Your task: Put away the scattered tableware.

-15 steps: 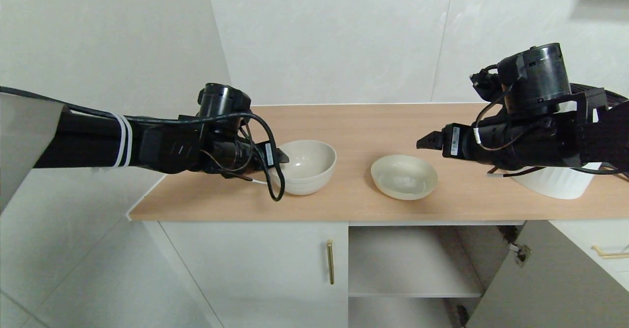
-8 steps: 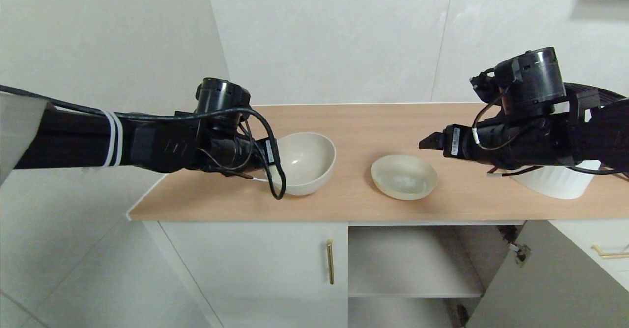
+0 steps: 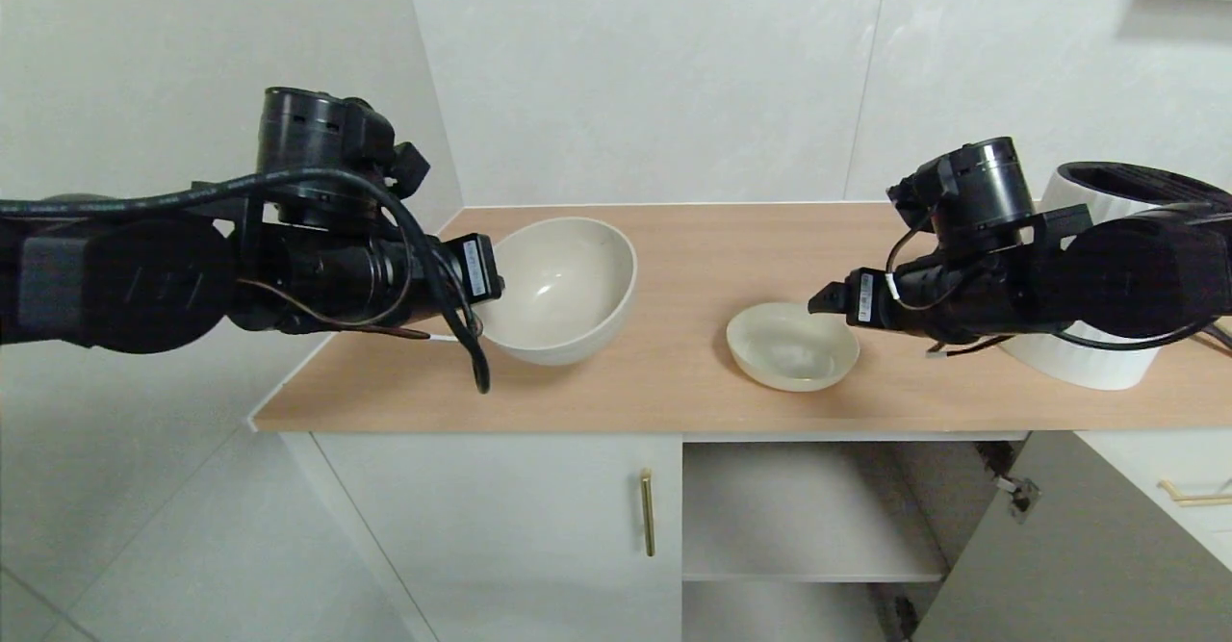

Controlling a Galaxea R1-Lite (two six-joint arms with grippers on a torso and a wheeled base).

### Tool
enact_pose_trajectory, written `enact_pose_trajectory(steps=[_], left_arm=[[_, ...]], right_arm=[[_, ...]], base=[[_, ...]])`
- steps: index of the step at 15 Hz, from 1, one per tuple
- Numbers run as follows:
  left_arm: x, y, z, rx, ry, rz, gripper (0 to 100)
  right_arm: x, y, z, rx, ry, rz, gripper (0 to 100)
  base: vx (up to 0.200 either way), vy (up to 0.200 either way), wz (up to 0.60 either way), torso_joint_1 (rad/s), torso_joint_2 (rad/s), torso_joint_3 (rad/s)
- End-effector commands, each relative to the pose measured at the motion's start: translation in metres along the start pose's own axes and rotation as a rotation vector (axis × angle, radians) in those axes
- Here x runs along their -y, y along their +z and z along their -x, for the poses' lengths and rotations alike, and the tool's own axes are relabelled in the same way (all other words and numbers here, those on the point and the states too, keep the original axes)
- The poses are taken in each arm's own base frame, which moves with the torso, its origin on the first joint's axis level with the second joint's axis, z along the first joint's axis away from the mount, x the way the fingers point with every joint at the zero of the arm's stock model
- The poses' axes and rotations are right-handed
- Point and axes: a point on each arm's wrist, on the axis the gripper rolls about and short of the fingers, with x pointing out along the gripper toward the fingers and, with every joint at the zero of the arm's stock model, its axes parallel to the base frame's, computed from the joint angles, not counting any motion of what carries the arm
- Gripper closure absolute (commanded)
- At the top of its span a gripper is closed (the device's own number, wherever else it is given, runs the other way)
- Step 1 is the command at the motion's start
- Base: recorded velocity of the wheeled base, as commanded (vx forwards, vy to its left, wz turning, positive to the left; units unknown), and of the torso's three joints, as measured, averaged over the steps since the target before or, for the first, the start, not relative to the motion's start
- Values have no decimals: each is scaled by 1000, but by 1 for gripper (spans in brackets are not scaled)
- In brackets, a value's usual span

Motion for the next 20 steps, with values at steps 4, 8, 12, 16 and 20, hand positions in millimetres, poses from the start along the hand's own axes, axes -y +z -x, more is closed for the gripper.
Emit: enact_pose_trajectory(steps=[4, 8, 12, 16, 20], left_arm=[[1, 4, 12, 27, -12, 3, 100], [2, 5, 13, 30, -13, 8, 100], [2, 5, 14, 30, -13, 8, 100], [2, 7, 17, 40, -16, 2, 100], [3, 5, 33, 50, -25, -1, 100]], right_arm=[[4, -13, -42, -68, -45, -16, 0], [4, -14, -50, -73, -46, -45, 100], [3, -18, -59, -91, -49, -42, 100], [3, -6, -35, -51, -24, -53, 100], [3, 6, 48, 33, 75, -54, 100]], base=[[0, 0, 0, 0, 0, 0], [0, 0, 0, 0, 0, 0], [0, 0, 0, 0, 0, 0], [0, 0, 0, 0, 0, 0], [0, 0, 0, 0, 0, 0]])
